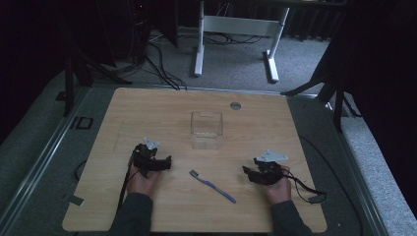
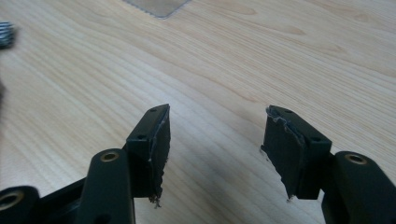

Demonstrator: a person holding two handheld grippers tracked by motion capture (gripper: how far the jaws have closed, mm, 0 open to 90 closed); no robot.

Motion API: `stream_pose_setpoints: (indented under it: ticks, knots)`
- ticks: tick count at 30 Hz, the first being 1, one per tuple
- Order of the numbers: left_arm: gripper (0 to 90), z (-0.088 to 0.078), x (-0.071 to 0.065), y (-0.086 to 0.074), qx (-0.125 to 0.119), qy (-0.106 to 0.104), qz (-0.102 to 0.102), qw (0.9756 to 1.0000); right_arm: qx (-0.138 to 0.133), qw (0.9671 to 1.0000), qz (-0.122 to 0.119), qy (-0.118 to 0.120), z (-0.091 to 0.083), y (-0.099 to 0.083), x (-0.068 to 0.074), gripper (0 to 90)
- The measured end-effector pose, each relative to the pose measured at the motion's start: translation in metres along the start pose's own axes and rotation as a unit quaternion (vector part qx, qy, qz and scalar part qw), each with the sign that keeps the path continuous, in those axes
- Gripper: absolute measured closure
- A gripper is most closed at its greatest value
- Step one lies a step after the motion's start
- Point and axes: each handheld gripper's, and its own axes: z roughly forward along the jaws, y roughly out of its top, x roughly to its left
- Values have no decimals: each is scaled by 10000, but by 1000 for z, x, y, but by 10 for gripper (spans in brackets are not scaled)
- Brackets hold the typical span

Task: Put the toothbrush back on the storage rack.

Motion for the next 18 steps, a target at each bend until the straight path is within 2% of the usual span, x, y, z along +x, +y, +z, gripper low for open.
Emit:
stream_pose_setpoints:
  ticks: [11,18]
  knots:
    - [82,0,0,0,0,0,-1,10000,19,9997,-209,149,-4,2,4,433]
    - [83,0,0,0,1,1,-1,10000,50,9992,-377,160,-6,4,7,450]
